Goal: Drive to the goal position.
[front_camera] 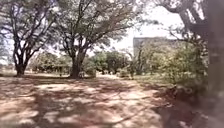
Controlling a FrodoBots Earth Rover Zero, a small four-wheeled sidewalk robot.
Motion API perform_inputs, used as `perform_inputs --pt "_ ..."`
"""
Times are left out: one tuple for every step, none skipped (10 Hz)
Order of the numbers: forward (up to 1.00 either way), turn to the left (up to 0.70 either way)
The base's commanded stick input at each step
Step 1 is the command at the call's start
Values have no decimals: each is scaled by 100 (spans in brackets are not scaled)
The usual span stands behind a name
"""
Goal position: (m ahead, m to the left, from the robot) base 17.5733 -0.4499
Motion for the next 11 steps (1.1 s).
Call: perform_inputs --pt "70 0" --pt "70 0" --pt "70 0" --pt "70 0" --pt "70 0" --pt "70 0" --pt "70 0" --pt "70 0" --pt "70 0" --pt "70 28" --pt "70 32"
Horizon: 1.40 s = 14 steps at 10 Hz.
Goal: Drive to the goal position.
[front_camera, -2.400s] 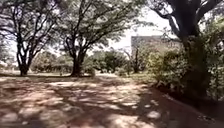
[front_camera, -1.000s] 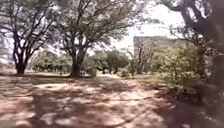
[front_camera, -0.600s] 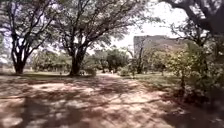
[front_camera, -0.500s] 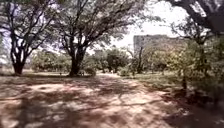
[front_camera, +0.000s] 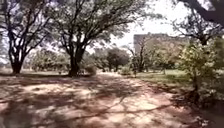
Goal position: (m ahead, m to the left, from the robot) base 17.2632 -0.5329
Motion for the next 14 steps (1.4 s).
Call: perform_inputs --pt "70 33" --pt "70 14" --pt "70 0" --pt "70 0" --pt "70 0" --pt "70 0" --pt "70 0" --pt "70 0" --pt "70 0" --pt "70 0" --pt "70 0" --pt "70 0" --pt "70 0" --pt "70 0"
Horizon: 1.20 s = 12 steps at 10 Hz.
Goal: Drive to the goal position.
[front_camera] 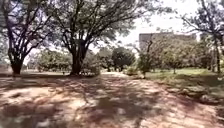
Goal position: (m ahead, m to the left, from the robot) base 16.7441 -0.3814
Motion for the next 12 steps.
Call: perform_inputs --pt "70 0" --pt "70 0" --pt "70 0" --pt "70 0" --pt "70 -35" --pt "70 -35" --pt "70 -35" --pt "70 -35" --pt "70 -18" --pt "70 -3" --pt "70 0" --pt "70 0"
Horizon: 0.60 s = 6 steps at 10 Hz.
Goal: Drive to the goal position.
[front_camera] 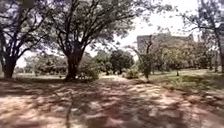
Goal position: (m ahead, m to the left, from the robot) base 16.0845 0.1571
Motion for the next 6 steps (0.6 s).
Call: perform_inputs --pt "70 0" --pt "70 0" --pt "70 0" --pt "70 0" --pt "70 0" --pt "70 0"
